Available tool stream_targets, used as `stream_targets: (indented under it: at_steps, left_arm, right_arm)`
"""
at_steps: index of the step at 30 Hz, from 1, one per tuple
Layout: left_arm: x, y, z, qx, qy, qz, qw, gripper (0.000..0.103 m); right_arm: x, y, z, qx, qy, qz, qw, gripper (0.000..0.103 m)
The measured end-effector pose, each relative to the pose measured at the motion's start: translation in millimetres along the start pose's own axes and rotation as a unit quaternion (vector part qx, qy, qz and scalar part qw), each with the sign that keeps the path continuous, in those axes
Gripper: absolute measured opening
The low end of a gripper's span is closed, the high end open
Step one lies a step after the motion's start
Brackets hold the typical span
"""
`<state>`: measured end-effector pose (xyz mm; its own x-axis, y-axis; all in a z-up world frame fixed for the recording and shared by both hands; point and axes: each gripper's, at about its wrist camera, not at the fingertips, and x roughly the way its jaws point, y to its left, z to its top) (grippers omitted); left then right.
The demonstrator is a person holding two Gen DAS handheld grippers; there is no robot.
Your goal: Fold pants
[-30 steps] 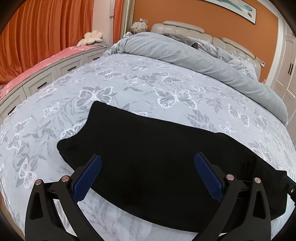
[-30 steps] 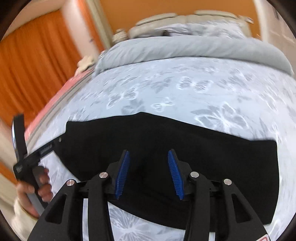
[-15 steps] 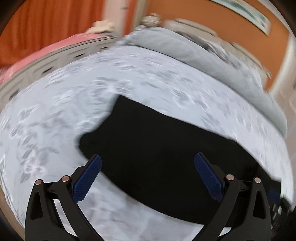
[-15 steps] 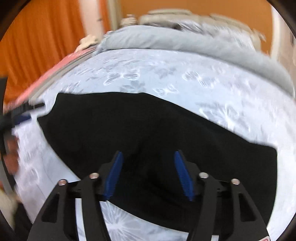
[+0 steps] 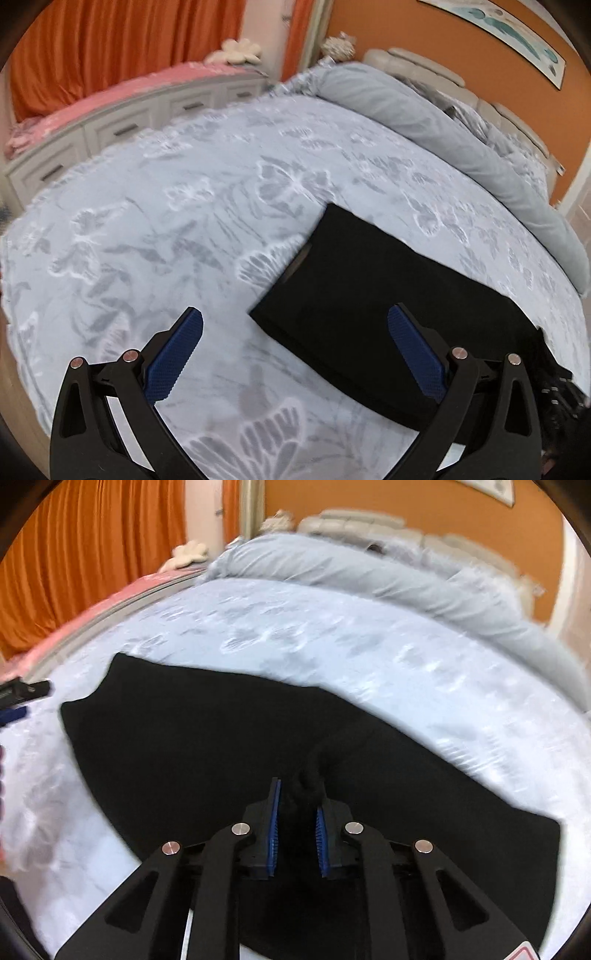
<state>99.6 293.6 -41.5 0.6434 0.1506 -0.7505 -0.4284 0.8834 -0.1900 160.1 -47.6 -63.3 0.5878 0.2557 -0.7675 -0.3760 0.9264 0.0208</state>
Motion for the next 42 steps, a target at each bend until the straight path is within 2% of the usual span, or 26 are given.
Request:
stream_targets:
  at_steps: [2,3,5,6,8,9,10,11,12,13,15,16,17,18,20,23,26,28,29,33,34,36,37,38,39,42]
  left_arm:
    - [14.0,-2.8,-3.0,0.005,0.029,0.003,0.9996,0.098]
    - [20.1,-2.7,-3.8,0.004,0.040,0.008,0.9992,0.098]
    - [31.4,0.2,-6.3,-0.013,0.060,0.010,0.9981,0.098]
    - [35.8,2.9,-7.2,-0.023,0.068,0.007,0.9974,0.098]
    - [47.0,9.6,-8.8,-0.055,0.093,-0.018,0.9940,0.098]
    - [59.1,13.9,-10.8,-0.088,0.121,-0.053,0.9873,0.098]
    - [68.3,15.8,-13.4,-0.111,0.140,-0.075,0.9811,0.098]
    - [71.9,15.7,-14.3,-0.121,0.141,-0.074,0.9797,0.098]
    - [71.7,12.0,-12.9,-0.117,0.130,-0.067,0.9823,0.098]
    - [72.7,6.0,-11.3,-0.106,0.128,-0.067,0.9838,0.093]
    - [71.0,-2.4,-10.2,-0.097,0.114,-0.052,0.9873,0.060]
    - [71.6,-3.2,-9.2,-0.101,0.113,-0.056,0.9869,0.036]
    - [71.6,-3.8,-9.3,-0.114,0.115,-0.068,0.9845,0.021]
    - [68.2,-4.5,-9.3,-0.132,0.110,-0.078,0.9820,0.018]
    - [56.2,-12.3,-4.2,-0.132,0.087,-0.074,0.9847,0.016]
    - [13.9,-48.1,3.2,-0.086,0.024,-0.081,0.9927,0.016]
    - [-21.0,-85.5,1.4,-0.044,-0.019,-0.101,0.9938,0.016]
    - [-35.3,-108.2,-3.4,-0.021,-0.036,-0.111,0.9929,0.016]
    - [-39.2,-116.0,-5.6,-0.014,-0.039,-0.116,0.9924,0.016]
    - [-43.9,-137.0,-12.3,0.018,-0.053,-0.107,0.9927,0.016]
    - [-42.3,-140.1,-11.3,0.021,-0.055,-0.102,0.9930,0.016]
    - [-40.8,-136.8,-11.5,0.017,-0.053,-0.096,0.9938,0.016]
    - [-37.4,-131.7,-9.9,0.005,-0.048,-0.096,0.9942,0.016]
    - [-34.9,-128.6,-8.8,-0.002,-0.046,-0.096,0.9943,0.016]
    - [-31.5,-123.0,-6.4,-0.011,-0.042,-0.094,0.9946,0.016]
    - [-34.1,-108.6,-5.2,-0.031,-0.041,-0.090,0.9947,0.016]
  right_arm:
    - [21.4,5.8,-8.5,-0.006,0.029,-0.008,1.000,0.024]
    - [18.6,7.1,-10.4,-0.008,0.012,-0.012,1.000,0.026]
    - [7.7,1.2,-2.1,0.006,0.018,0.006,1.000,0.028]
    - [-8.6,-9.9,3.7,0.034,0.002,0.023,0.999,0.030]
    - [-47.6,-40.5,8.3,0.092,-0.041,0.022,0.995,0.051]
    - [-61.6,-55.2,6.3,0.115,-0.058,0.009,0.992,0.067]
    - [-76.9,-71.1,3.9,0.140,-0.076,-0.008,0.987,0.073]
    - [-92.7,-88.7,-1.4,0.167,-0.095,-0.027,0.981,0.073]
    - [-104.2,-105.3,-7.3,0.189,-0.104,-0.043,0.975,0.073]
    - [-111.6,-121.2,-13.4,0.209,-0.107,-0.055,0.970,0.073]
    - [-121.4,-148.2,-27.1,0.256,-0.106,-0.068,0.958,0.074]
    - [-124.7,-159.4,-35.4,0.280,-0.102,-0.069,0.952,0.074]
    - [-126.4,-172.1,-43.4,0.305,-0.095,-0.069,0.945,0.074]
    - [-125.4,-179.8,-47.8,0.316,-0.090,-0.067,0.942,0.074]
    - [-127.8,-190.5,-57.6,0.318,-0.080,-0.079,0.941,0.074]
    - [-131.1,-196.1,-63.5,0.281,-0.057,-0.129,0.949,0.074]
    - [-116.4,-214.4,-81.4,0.255,0.005,-0.168,0.952,0.074]
    - [-104.2,-231.5,-99.4,0.272,0.048,-0.157,0.948,0.074]
    - [-95.2,-242.6,-113.0,0.291,0.068,-0.126,0.946,0.074]
    - [-78.1,-255.5,-142.7,0.352,0.072,0.020,0.933,0.075]
    - [-75.0,-253.2,-144.7,0.351,0.071,0.034,0.933,0.078]
    - [-72.3,-246.0,-143.8,0.329,0.062,0.030,0.942,0.080]
    - [-69.8,-241.3,-142.0,0.317,0.060,0.021,0.946,0.076]
    - [-67.9,-238.5,-140.2,0.311,0.057,0.016,0.949,0.063]
    - [-63.7,-231.4,-134.9,0.301,0.056,0.046,0.951,0.024]
    - [-79.2,-218.3,-114.3,0.272,0.046,0.012,0.961,0.017]
